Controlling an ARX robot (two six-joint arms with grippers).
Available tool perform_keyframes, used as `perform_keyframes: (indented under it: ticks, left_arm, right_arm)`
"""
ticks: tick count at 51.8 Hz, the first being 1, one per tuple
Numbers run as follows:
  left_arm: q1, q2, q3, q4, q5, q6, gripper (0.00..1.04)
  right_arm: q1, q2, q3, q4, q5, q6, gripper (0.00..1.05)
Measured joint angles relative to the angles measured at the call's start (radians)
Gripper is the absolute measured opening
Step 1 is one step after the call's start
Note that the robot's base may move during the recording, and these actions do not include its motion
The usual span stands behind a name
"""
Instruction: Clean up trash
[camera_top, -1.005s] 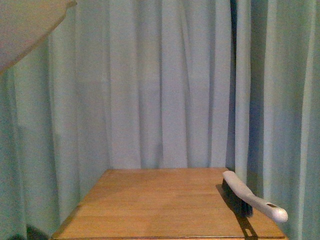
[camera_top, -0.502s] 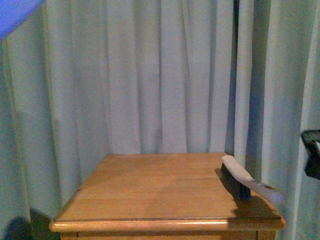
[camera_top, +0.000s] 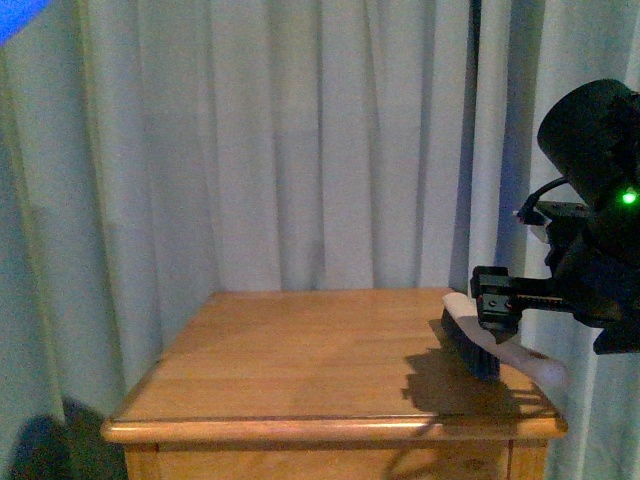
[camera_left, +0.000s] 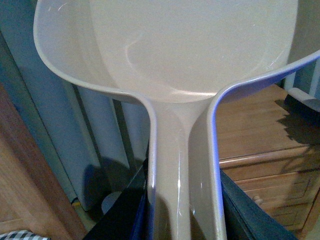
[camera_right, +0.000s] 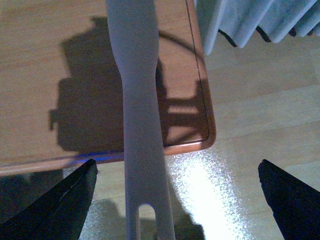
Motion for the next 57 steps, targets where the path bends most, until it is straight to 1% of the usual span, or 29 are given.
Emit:
perform_keyframes:
  ticks: [28, 34, 36, 37, 42, 43, 46, 47, 50, 52, 57]
  left_arm:
    - [0.0, 0.0, 0.0, 0.0, 0.0, 0.0, 0.28]
    - [0.0, 0.0, 0.0, 0.0, 0.0, 0.0, 0.28]
    - [0.0, 0.0, 0.0, 0.0, 0.0, 0.0, 0.28]
    - [0.0, 0.0, 0.0, 0.0, 0.0, 0.0, 0.28]
    - [0.0, 0.0, 0.0, 0.0, 0.0, 0.0, 0.28]
    - [0.0, 0.0, 0.0, 0.0, 0.0, 0.0, 0.28]
    - [0.0, 0.0, 0.0, 0.0, 0.0, 0.0, 0.28]
    - [0.0, 0.0, 0.0, 0.0, 0.0, 0.0, 0.28]
    - [0.0, 0.0, 0.0, 0.0, 0.0, 0.0, 0.28]
    - [0.0, 0.0, 0.0, 0.0, 0.0, 0.0, 0.28]
    - [0.0, 0.0, 0.0, 0.0, 0.0, 0.0, 0.28]
  right_arm:
    - [0.019, 0.159, 0.1, -0.004, 0.001, 0.069, 0.97]
    - [0.02, 0.175, 0.105, -0.005, 0.004, 0.076, 0.82]
    - [0.02, 0.179, 0.105, -0.003, 0.005, 0.079, 0.74]
    - [0.02, 0.179, 0.105, -0.002, 0.005, 0.08, 0.68]
    - [0.02, 0.18, 0.105, 0.008, 0.006, 0.08, 0.53]
    - [0.02, 0.18, 0.105, 0.01, 0.007, 0.08, 0.48]
    - [0.021, 0.18, 0.105, 0.013, 0.006, 0.079, 0.37]
    - [0.021, 0.18, 0.105, 0.015, 0.005, 0.079, 0.32]
    - [0.02, 0.18, 0.104, 0.02, 0.0, 0.076, 0.21]
    - [0.02, 0.179, 0.103, 0.022, 0.005, 0.076, 0.2]
    - [0.019, 0.176, 0.091, 0.036, -0.002, 0.072, 0.19]
